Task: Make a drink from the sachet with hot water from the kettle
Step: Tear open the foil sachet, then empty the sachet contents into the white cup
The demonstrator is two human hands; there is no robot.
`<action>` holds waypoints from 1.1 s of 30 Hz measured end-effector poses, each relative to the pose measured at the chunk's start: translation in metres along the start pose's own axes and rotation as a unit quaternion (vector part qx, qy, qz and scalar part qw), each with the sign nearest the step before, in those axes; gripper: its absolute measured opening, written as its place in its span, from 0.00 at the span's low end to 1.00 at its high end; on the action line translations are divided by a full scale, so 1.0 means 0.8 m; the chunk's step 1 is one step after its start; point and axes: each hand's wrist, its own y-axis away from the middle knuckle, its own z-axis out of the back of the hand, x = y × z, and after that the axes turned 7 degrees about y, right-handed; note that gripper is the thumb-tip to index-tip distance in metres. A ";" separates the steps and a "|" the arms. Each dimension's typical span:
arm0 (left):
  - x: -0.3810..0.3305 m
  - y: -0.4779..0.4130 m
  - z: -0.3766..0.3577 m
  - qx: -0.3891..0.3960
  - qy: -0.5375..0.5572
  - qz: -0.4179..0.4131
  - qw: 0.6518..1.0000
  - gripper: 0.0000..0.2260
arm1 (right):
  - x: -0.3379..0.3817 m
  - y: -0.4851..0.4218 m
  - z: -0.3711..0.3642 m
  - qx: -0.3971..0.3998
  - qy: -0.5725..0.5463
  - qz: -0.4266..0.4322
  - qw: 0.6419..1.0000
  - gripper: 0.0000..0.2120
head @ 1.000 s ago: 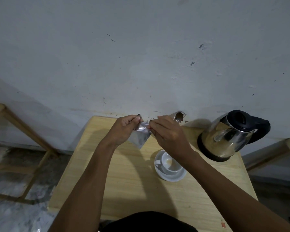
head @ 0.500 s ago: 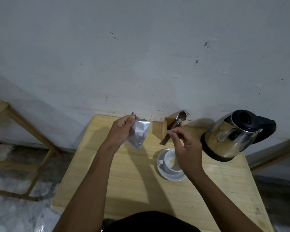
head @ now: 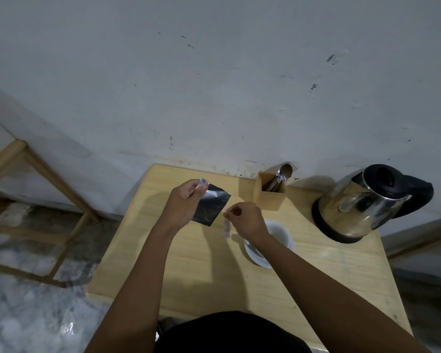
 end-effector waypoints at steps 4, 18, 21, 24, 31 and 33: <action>0.007 0.012 -0.002 -0.030 0.007 0.013 0.999 0.10 | 0.005 -0.008 -0.020 0.095 0.121 0.037 0.987 0.08; 0.000 0.020 -0.056 0.011 0.055 0.027 0.998 0.10 | -0.018 0.072 0.046 0.036 -0.222 0.008 0.974 0.06; -0.001 0.019 -0.079 0.066 0.017 0.036 0.997 0.10 | -0.039 0.079 0.060 -0.036 -0.190 0.017 0.981 0.05; -0.003 0.016 -0.101 0.093 -0.020 0.036 0.995 0.10 | -0.067 0.085 0.073 -0.083 -0.175 0.008 0.981 0.07; -0.007 0.021 -0.154 0.109 -0.062 -0.002 0.992 0.18 | -0.112 0.144 0.091 -0.094 -0.062 0.067 0.991 0.33; -0.005 0.024 -0.168 0.103 -0.073 0.010 0.992 0.20 | -0.119 0.154 0.087 -0.103 -0.022 0.097 0.990 0.33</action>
